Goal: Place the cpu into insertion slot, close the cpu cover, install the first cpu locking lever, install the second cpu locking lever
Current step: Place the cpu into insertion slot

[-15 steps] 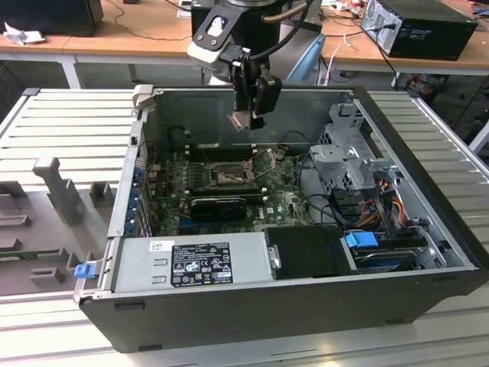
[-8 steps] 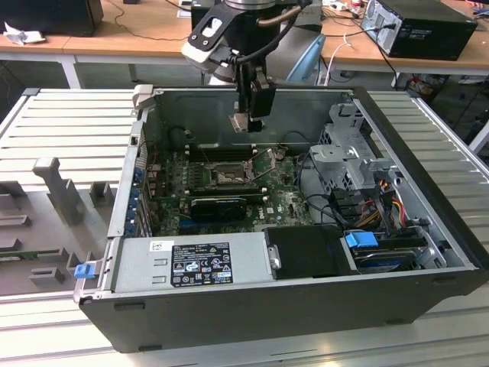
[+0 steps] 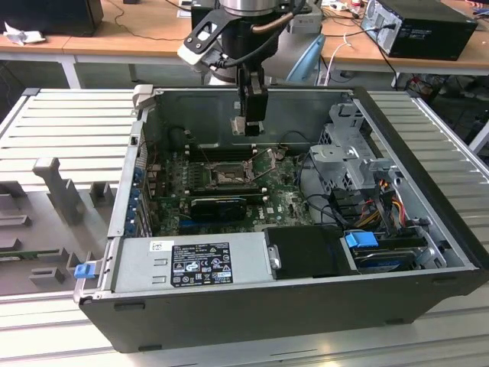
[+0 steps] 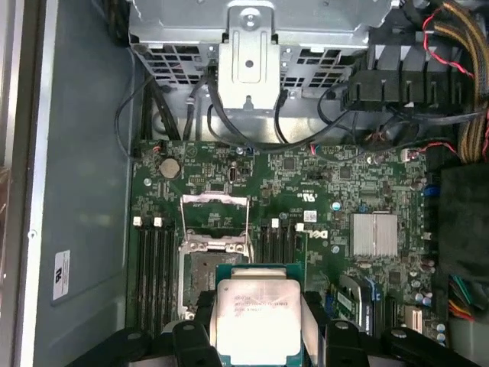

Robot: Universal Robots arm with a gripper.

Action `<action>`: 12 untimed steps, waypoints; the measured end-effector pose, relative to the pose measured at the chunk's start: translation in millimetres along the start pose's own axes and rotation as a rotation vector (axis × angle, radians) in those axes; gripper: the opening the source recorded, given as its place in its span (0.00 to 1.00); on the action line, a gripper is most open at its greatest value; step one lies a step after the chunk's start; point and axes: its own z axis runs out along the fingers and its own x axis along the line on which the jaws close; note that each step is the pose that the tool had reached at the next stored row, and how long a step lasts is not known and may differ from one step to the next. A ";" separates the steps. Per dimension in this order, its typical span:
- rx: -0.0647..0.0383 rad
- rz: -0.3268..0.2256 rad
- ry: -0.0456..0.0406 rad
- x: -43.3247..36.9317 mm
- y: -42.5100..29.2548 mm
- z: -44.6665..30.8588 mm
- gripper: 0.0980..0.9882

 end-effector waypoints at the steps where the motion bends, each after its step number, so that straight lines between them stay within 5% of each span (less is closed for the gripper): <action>1: 0.000 0.000 0.0001 2.0 -0.9 4.0 0.48; 12: 0.000 0.000 0.0001 12.0 -6.8 25.4 0.48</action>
